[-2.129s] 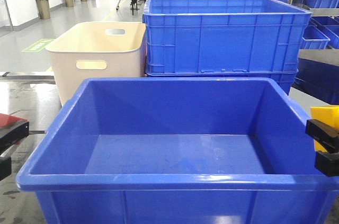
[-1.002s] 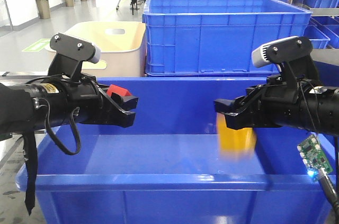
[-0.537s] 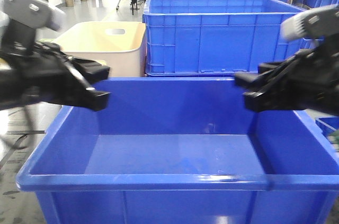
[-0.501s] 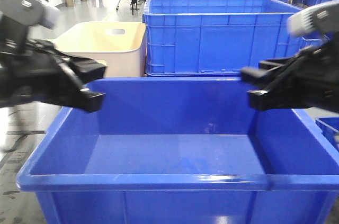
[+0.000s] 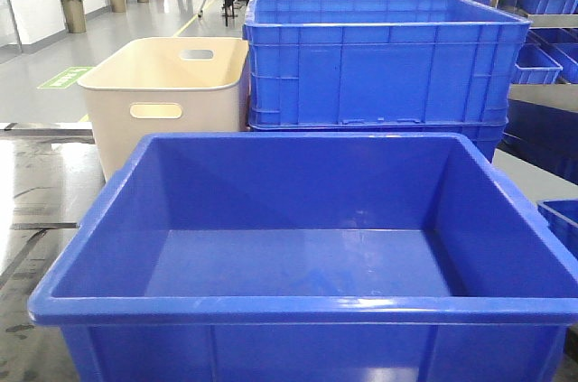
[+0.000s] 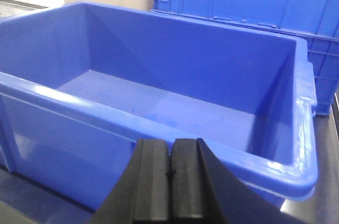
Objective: Pick red and yellow blocks into blue bin
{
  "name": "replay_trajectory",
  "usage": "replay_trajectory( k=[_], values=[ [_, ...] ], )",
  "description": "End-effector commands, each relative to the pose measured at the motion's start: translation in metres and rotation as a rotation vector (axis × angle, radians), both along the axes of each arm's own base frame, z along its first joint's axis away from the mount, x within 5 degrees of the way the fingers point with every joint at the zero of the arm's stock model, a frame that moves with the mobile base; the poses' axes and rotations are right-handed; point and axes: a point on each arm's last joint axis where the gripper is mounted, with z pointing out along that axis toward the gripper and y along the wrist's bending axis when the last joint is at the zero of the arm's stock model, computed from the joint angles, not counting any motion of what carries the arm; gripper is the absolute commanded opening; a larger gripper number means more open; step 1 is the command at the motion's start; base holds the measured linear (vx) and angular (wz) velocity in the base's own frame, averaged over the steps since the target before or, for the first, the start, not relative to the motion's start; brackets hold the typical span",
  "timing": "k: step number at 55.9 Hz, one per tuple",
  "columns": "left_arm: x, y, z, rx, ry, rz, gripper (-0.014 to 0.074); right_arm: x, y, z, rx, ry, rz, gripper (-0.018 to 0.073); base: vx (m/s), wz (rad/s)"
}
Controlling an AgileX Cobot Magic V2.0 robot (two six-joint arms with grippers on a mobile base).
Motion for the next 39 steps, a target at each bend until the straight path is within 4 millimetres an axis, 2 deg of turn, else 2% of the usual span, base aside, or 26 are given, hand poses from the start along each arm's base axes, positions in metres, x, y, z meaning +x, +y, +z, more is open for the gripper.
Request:
replay_trajectory(
  k=[1,32,39],
  values=[
    [-0.0037,0.0027,0.0158,-0.075,-0.109,0.015,0.0,0.0006,-0.0033,0.0158,0.035,-0.1,-0.038,-0.0009,0.0,0.0],
    [-0.0031,0.0025,0.014,-0.073,-0.105,0.015,0.0,0.0006,-0.0033,0.0158,0.035,-0.1,-0.038,-0.0008,0.0,0.0],
    [0.0012,0.0048,0.0083,-0.061,-0.181,0.055,0.0,0.0006,-0.0033,0.0158,0.035,-0.1,-0.038,-0.0008,0.0,0.0]
  ],
)
